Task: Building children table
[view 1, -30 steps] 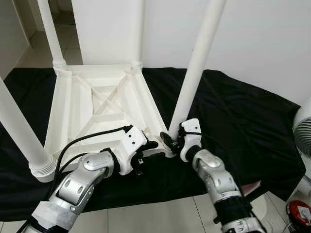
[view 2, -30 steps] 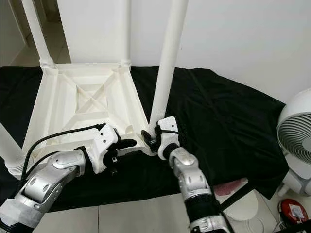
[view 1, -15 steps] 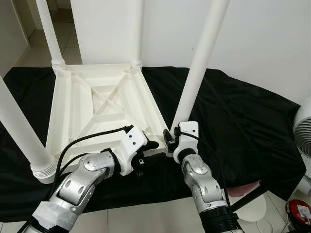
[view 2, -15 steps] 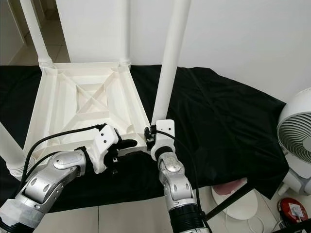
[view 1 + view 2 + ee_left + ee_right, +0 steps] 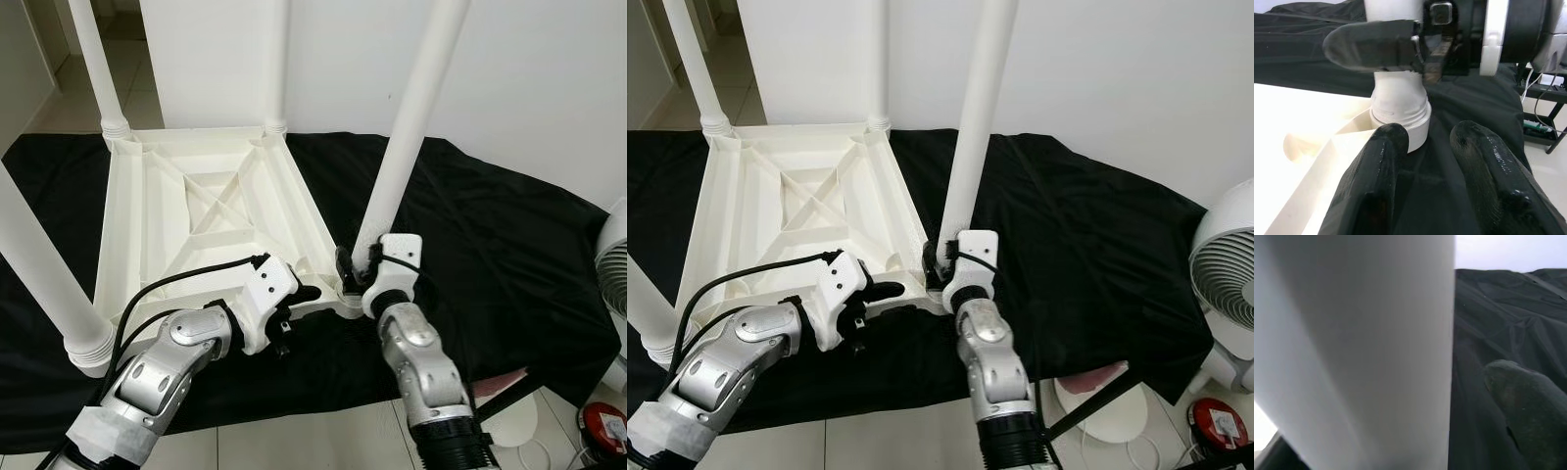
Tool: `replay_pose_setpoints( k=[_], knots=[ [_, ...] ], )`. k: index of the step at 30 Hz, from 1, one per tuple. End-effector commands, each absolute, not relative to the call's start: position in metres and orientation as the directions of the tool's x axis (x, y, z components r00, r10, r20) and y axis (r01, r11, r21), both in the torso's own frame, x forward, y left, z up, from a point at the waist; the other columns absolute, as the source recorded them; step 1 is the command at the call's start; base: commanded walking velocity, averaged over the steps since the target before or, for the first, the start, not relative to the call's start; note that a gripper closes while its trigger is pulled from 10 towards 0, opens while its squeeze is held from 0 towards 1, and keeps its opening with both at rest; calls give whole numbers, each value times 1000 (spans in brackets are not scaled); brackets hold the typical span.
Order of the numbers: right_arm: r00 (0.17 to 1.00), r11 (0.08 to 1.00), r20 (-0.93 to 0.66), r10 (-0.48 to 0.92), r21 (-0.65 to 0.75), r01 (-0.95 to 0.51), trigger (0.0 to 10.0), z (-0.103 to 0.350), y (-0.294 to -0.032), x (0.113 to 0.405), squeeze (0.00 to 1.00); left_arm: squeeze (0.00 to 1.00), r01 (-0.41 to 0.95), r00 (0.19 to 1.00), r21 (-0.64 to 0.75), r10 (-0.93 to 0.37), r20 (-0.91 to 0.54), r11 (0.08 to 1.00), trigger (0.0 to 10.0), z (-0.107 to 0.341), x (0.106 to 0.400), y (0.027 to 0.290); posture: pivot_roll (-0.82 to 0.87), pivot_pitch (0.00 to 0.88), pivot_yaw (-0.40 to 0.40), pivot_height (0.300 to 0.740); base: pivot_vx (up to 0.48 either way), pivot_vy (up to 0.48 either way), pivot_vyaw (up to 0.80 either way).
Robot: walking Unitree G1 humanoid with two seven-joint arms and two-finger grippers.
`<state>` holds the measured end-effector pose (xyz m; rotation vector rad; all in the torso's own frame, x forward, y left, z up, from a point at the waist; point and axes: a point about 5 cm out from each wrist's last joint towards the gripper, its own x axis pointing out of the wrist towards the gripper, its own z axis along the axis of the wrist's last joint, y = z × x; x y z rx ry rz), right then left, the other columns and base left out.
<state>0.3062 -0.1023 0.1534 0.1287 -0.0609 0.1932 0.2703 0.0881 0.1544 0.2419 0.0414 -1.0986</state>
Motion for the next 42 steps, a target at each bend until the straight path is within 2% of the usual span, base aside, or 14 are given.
replay_pose_setpoints(
  k=[1, 2, 6, 11, 16, 23, 29, 30, 32, 33, 42],
  knots=[
    [975, 968, 65, 211, 124, -218, 10000, 152, -103, 304, 1000, 0, 904, 417, 175, -894, -162, 390, 10000, 153, 266, 84, 52, 18, -90, 740, 0, 0, 0],
    [964, 960, 55, 259, 97, -264, 10000, 149, -108, 301, 0, 0, 905, 415, 175, -895, -162, 388, 10000, 153, 266, 84, 48, 15, -89, 740, 0, 0, 0],
    [931, 931, 38, 363, 33, -364, 10000, 143, -118, 295, 0, 0, 907, 410, 175, -898, -163, 382, 10000, 153, 266, 83, 46, 12, -88, 740, 0, 0, 0],
    [905, 905, 36, 425, -17, -424, 10000, 143, -124, 294, 0, 0, 909, 406, 175, -899, -164, 379, 10000, 153, 267, 83, 41, 10, -83, 740, 0, 0, 0],
    [831, 824, -8, 557, -126, -553, 10000, 142, -140, 301, 0, 0, 910, 402, 179, -901, -165, 373, 10000, 154, 268, 84, 43, 4, -76, 740, 0, 0, 0],
    [795, 782, -36, 605, -162, -602, 10000, 142, -143, 309, 0, 0, 911, 400, 183, -901, -167, 371, 10000, 155, 268, 85, 47, 1, -73, 740, 0, 0, 0],
    [727, 708, -86, 682, -174, -685, 10000, 137, -137, 322, 0, 0, 909, 403, 184, -900, -167, 373, 10000, 156, 269, 85, 50, 6, -71, 740, 0, 0, 0],
    [717, 700, -95, 691, -162, -696, 2902, 134, -135, 324, 0, 0, 909, 404, 185, -899, -167, 374, 10000, 156, 269, 85, 50, 6, -71, 740, 0, 0, 0],
    [710, 695, -102, 696, -154, -703, 2902, 133, -134, 325, 0, 0, 909, 404, 185, -899, -167, 374, 10000, 156, 269, 85, 50, 6, -71, 740, 0, 0, 0],
    [703, 688, -106, 703, -148, -711, 0, 131, -131, 326, 0, 0, 908, 406, 186, -899, -166, 376, 10000, 156, 269, 85, 56, 11, -72, 740, 0, 0, 0],
    [677, 666, -110, 728, -121, -736, 0, 124, -127, 331, 0, 0, 904, 416, 183, -894, -165, 386, 10000, 157, 269, 87, 66, 28, -79, 740, 0, 0, 0]
  ],
)
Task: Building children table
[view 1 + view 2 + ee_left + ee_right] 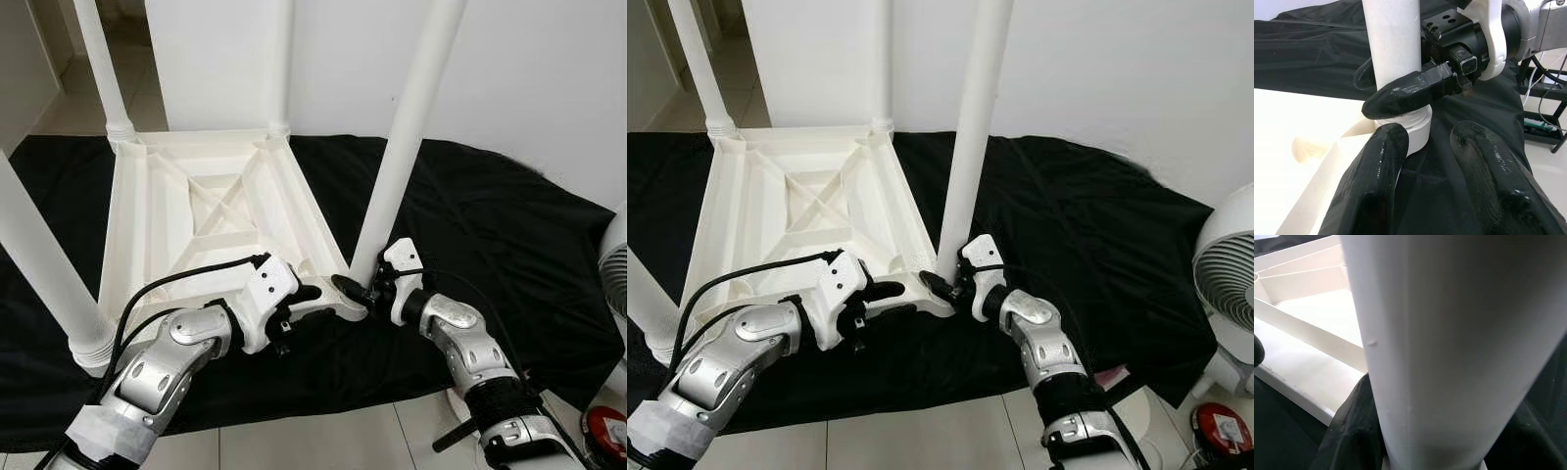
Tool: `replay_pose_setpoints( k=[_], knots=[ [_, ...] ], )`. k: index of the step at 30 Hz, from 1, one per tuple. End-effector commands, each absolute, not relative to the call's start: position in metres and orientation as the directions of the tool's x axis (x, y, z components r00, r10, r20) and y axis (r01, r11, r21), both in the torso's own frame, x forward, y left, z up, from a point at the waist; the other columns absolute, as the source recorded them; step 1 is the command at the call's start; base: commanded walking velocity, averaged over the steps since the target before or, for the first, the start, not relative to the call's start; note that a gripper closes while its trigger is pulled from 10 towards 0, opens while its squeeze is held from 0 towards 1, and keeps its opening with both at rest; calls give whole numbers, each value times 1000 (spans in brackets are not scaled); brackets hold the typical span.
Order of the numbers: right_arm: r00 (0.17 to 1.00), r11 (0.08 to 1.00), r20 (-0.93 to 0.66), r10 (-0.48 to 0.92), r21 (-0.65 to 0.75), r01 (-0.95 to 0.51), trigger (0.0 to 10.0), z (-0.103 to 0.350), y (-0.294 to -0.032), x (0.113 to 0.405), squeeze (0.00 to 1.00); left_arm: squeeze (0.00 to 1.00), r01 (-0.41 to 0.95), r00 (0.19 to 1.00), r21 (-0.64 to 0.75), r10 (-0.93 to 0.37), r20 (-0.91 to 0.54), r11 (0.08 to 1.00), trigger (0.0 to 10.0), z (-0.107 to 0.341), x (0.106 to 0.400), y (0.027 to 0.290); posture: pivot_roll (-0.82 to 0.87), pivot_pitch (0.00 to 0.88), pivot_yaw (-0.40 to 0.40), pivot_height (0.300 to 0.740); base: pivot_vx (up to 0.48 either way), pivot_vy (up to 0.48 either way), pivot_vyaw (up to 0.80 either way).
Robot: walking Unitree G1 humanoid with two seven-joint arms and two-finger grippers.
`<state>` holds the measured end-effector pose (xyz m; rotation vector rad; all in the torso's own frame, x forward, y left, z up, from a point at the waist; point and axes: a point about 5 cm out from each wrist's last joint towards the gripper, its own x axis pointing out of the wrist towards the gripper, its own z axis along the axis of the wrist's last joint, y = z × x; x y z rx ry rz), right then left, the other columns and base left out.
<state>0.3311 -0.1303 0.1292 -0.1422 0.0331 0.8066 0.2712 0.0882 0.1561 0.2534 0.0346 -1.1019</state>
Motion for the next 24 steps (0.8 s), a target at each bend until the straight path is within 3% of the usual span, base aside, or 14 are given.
replay_pose_setpoints(
  k=[1, 6, 7, 13, 24],
  knots=[
    [677, 666, -110, 728, -121, -736, 0, 124, -127, 331, 0, 0, 904, 416, 183, -894, -165, 386, 10000, 157, 269, 87, 66, 28, -79, 740, 0, 0, 0],
    [676, 668, -98, 730, -107, -736, 0, 123, -130, 332, 0, 0, 904, 417, 179, -894, -165, 388, 10000, 157, 268, 87, 64, 31, -79, 740, 0, 0, 0],
    [682, 675, -88, 726, -105, -731, 10000, 124, -130, 332, 0, 0, 904, 416, 178, -894, -165, 388, 10000, 157, 268, 87, 61, 34, -78, 740, 0, 0, 0],
    [700, 694, -49, 713, -96, -714, 10000, 129, -128, 332, 0, 0, 905, 414, 176, -895, -164, 386, 10000, 156, 268, 86, 56, 38, -77, 740, 0, 0, 0],
    [847, 846, -36, 531, -26, -532, 10000, 133, -118, 337, 0, 0, 910, 405, 172, -899, -167, 378, 10000, 155, 267, 85, 50, 42, -75, 740, 0, 0, 0]
  ],
)
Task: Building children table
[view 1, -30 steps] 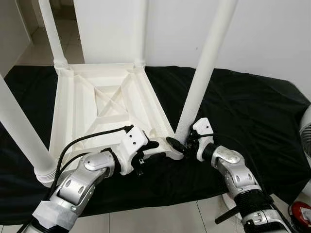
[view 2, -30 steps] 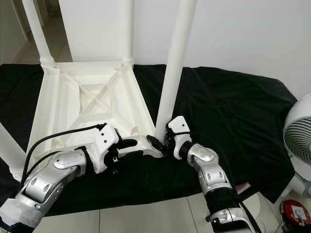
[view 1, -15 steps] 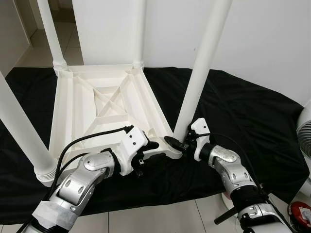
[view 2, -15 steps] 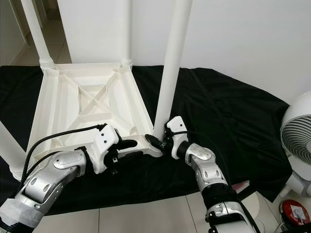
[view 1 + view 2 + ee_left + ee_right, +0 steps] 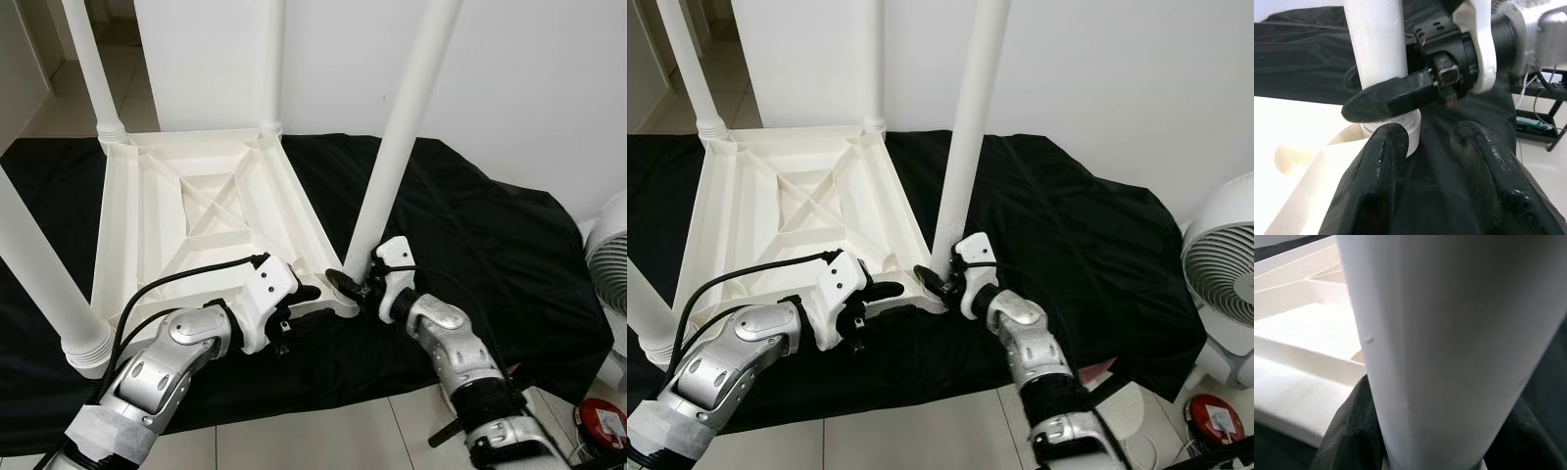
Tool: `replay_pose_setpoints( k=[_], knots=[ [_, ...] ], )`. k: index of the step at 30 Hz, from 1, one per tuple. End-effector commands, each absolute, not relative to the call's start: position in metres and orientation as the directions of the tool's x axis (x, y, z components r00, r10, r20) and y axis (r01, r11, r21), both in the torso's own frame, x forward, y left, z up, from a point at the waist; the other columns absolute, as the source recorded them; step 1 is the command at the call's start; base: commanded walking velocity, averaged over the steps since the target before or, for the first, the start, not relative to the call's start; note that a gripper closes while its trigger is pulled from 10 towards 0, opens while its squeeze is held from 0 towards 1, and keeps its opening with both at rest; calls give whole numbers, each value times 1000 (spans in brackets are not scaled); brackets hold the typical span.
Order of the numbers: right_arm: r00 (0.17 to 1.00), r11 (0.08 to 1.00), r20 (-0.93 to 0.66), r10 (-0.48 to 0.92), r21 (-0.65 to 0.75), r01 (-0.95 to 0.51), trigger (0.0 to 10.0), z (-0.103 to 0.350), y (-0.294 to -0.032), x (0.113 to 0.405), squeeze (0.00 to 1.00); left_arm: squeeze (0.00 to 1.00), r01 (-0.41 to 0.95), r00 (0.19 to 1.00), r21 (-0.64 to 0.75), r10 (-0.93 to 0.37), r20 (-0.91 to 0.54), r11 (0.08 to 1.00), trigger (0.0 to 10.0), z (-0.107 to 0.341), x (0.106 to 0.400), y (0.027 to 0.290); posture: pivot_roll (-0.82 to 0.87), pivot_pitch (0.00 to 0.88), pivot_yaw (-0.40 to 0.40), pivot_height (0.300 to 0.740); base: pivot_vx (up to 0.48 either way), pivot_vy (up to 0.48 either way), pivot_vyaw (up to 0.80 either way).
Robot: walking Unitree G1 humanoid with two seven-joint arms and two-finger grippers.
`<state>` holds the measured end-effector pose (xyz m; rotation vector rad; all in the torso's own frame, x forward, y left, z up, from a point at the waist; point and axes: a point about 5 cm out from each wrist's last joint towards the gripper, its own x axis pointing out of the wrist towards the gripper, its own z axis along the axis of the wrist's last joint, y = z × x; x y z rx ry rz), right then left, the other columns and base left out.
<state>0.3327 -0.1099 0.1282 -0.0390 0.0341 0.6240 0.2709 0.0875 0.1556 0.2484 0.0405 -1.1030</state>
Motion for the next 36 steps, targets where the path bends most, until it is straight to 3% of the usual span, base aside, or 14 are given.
replay_pose_setpoints(
  k=[1, 7, 9, 22, 23, 35, 36],
  knots=[
    [847, 846, -36, 531, -26, -532, 10000, 133, -118, 337, 0, 0, 910, 405, 172, -899, -167, 378, 10000, 155, 267, 85, 50, 42, -75, 740, 0, 0, 0],
    [942, 942, -26, 334, 53, -332, 10000, 138, -109, 335, 0, 0, 910, 405, 175, -897, -175, 377, 10000, 154, 266, 85, 49, 44, -76, 740, 0, 0, 0],
    [984, 981, -27, 178, 83, -175, 10000, 138, -100, 330, 0, 0, 910, 405, 174, -898, -173, 377, 10000, 154, 266, 84, 47, 41, -80, 740, 0, 0, 0],
    [988, 983, -16, 155, 104, -152, 10000, 145, -86, 324, 0, 0, 910, 405, 174, -899, -169, 377, 10000, 154, 267, 83, 47, 38, -85, 740, 0, 0, 0],
    [987, 981, -6, 160, 115, -159, 10000, 147, -87, 324, 1000, 0, 909, 406, 174, -898, -168, 378, 10000, 154, 267, 83, 49, 38, -87, 740, 0, 0, 0],
    [969, 966, 55, 239, 91, -243, 10000, 157, -103, 322, 1000, 0, 907, 412, 171, -896, -168, 385, 10000, 154, 267, 84, 50, 40, -87, 740, 0, 0, 0],
    [959, 957, 62, 275, 75, -280, 10000, 157, -108, 322, 0, 0, 907, 411, 171, -896, -169, 384, 10000, 154, 267, 84, 49, 39, -86, 740, 0, 0, 0]
  ],
)
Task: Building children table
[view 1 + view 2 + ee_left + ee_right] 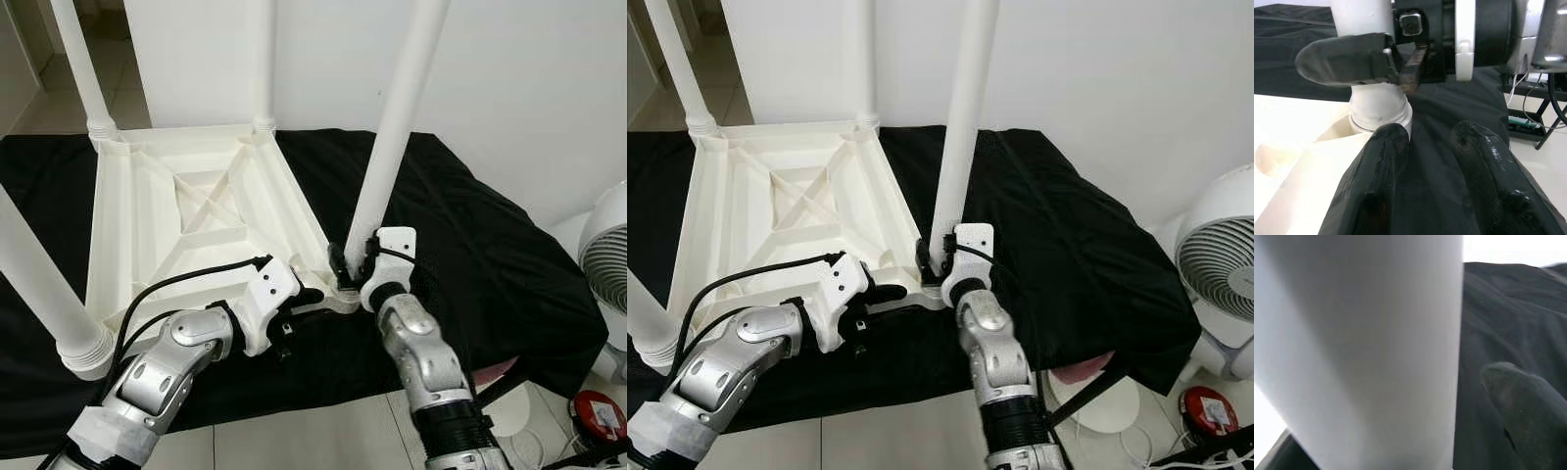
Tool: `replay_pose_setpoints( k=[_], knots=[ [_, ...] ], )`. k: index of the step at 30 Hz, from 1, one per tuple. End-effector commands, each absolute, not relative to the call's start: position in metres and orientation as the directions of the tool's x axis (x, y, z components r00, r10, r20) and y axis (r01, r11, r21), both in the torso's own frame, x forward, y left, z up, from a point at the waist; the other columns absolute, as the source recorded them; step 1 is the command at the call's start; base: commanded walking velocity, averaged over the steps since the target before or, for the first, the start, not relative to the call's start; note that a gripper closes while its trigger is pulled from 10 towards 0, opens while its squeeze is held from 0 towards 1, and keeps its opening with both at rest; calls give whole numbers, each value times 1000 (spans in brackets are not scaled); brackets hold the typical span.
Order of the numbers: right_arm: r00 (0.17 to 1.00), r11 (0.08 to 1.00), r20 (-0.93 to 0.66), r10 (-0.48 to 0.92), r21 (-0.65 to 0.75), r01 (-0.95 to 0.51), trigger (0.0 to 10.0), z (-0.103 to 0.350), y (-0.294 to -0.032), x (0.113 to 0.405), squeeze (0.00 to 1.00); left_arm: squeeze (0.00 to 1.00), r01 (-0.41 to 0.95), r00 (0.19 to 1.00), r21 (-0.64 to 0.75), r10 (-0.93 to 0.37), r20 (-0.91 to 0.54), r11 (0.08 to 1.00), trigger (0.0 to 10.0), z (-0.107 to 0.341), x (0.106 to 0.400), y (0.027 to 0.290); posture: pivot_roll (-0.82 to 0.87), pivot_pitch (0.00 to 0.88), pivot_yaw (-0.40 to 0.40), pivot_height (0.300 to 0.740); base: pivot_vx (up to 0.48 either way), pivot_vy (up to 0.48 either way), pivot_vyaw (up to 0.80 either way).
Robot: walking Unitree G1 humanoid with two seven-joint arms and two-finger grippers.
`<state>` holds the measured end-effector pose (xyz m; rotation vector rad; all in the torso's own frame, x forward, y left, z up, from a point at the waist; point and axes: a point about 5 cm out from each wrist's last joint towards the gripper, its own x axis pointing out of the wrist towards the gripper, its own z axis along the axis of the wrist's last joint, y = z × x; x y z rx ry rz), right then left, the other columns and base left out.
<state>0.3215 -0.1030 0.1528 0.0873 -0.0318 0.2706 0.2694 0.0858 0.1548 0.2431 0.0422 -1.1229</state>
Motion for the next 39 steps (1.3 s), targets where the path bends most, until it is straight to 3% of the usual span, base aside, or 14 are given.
replay_pose_setpoints(
  k=[1, 9, 25, 26, 27, 39],
  knots=[
    [959, 957, 62, 275, 75, -280, 10000, 157, -108, 322, 0, 0, 907, 411, 171, -896, -169, 384, 10000, 154, 267, 84, 49, 39, -86, 740, 0, 0, 0],
    [849, 848, 41, 526, -95, -521, 10000, 153, -124, 311, 0, 0, 910, 404, 174, -898, -173, 375, 10000, 153, 266, 84, 45, 37, -77, 740, 0, 0, 0],
    [732, 721, -37, 681, -146, -678, 10000, 143, -126, 323, 0, 0, 913, 395, 180, -902, -176, 365, 10000, 154, 267, 84, 50, 18, -69, 740, 0, 0, 0],
    [724, 713, -45, 688, -142, -686, 3020, 142, -125, 325, 0, 0, 914, 394, 182, -902, -176, 364, 10000, 154, 267, 84, 50, 18, -69, 740, 0, 0, 0],
    [717, 706, -50, 695, -140, -694, 0, 140, -124, 326, 0, 0, 913, 395, 183, -902, -176, 364, 10000, 155, 267, 84, 57, 13, -71, 740, 0, 0, 0],
    [677, 669, -63, 733, -114, -735, 0, 133, -118, 328, 0, 0, 909, 403, 186, -898, -175, 372, 10000, 155, 267, 85, 67, 4, -77, 740, 0, 0, 0]
  ],
)
